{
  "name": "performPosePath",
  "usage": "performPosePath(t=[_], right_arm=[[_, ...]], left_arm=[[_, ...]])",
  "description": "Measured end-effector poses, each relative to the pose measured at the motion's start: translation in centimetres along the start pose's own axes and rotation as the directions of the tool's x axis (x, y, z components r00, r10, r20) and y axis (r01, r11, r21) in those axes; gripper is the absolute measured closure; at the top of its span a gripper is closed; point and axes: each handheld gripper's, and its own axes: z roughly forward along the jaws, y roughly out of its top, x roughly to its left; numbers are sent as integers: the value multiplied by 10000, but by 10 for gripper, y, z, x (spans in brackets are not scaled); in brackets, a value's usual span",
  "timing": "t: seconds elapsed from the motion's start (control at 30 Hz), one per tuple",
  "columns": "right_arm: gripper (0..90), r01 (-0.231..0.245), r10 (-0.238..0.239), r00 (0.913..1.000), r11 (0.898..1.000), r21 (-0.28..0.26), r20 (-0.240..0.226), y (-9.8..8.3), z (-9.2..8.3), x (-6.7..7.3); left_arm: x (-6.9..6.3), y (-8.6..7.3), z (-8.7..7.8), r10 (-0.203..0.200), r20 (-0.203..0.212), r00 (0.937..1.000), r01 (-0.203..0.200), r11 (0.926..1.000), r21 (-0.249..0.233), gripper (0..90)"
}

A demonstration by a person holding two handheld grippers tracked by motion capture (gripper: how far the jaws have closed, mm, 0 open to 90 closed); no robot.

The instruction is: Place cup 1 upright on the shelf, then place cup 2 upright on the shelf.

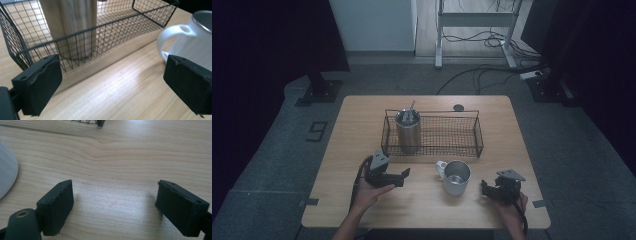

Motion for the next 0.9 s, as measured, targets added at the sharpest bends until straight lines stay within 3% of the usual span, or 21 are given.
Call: performPosePath(t=[0.17, 0.3, 0.53, 0.63, 0.9], right_arm=[[141, 1, -1, 10000, 10000, 1, -1, 0, 0, 0], [140, 2, -2, 10000, 10000, 13, -18, 0, 0, 0], [133, 234, -230, 9996, 9994, -271, 157, -1, -4, 4], [132, 186, -196, 9997, 9975, -683, -137, 2, -12, 6], [132, 223, -317, 9963, 9931, -1147, -805, 7, -26, 11]], left_arm=[[-4, -15, -1, -39, 84, 10000, 38, 9998, 172, 31], [-7, -18, -1, 251, -23, 9997, -250, 9990, 377, 34], [-10, -20, 1, 189, 65, 9998, -191, 9992, 355, 37], [-9, -21, 1, 131, 70, 9999, -134, 9991, 399, 38], [-9, -25, 1, 56, 108, 9999, -61, 9990, 445, 40]])
